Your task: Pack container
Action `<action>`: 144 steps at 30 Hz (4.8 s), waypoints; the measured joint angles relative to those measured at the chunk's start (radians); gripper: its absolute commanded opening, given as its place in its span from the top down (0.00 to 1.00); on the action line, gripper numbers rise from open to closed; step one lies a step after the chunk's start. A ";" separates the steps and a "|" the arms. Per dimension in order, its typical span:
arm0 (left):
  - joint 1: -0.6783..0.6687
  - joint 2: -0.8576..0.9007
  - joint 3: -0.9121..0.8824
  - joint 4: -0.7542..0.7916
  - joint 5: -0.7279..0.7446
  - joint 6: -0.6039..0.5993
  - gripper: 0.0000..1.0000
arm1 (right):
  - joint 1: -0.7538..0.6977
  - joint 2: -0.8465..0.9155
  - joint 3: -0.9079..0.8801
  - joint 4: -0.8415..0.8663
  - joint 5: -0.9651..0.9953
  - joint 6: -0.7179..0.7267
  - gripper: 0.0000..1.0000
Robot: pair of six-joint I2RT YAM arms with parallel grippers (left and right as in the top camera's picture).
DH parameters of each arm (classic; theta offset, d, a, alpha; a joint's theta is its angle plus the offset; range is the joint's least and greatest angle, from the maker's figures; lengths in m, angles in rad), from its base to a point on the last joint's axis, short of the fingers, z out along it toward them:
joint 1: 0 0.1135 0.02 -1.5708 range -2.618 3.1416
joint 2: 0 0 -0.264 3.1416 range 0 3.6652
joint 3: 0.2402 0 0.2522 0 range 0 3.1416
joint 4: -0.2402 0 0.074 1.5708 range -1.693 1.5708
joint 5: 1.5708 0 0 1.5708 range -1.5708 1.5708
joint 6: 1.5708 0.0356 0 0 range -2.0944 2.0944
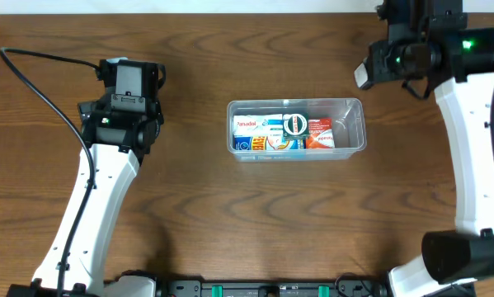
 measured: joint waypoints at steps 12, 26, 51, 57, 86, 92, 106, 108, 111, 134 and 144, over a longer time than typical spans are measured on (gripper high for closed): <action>0.000 0.000 0.000 0.000 0.000 0.000 0.02 | 0.080 0.018 -0.179 0.061 0.069 0.111 0.82; 0.000 0.000 0.000 0.000 0.000 0.000 0.02 | 0.080 0.029 -0.463 0.278 0.086 0.167 0.83; 0.000 0.000 0.000 0.000 0.000 0.000 0.02 | 0.086 0.029 -0.572 0.397 0.137 0.279 0.83; 0.000 0.000 0.000 0.000 0.000 0.000 0.02 | 0.087 0.029 -0.575 0.402 0.137 0.289 0.83; 0.000 0.000 0.000 0.000 0.000 0.000 0.02 | 0.124 0.028 -0.682 0.515 0.179 0.296 0.65; 0.000 0.000 0.000 0.000 0.000 0.000 0.02 | 0.124 0.027 -0.687 0.524 0.180 0.299 0.47; 0.000 0.000 0.000 0.001 0.000 0.000 0.02 | 0.124 -0.258 -0.497 0.351 0.169 0.248 0.17; 0.000 0.000 0.000 0.000 0.000 0.000 0.02 | 0.124 -0.351 -0.490 0.306 0.161 0.240 0.13; 0.000 0.000 0.000 0.000 0.000 0.000 0.02 | 0.123 -0.488 -0.488 0.222 0.155 0.238 0.01; 0.000 0.000 0.000 0.000 0.000 0.000 0.02 | 0.123 -1.146 -0.481 -0.320 0.124 0.232 0.01; 0.000 0.000 0.000 0.000 0.000 0.000 0.02 | 0.123 -1.158 -0.488 -0.313 0.123 0.233 0.01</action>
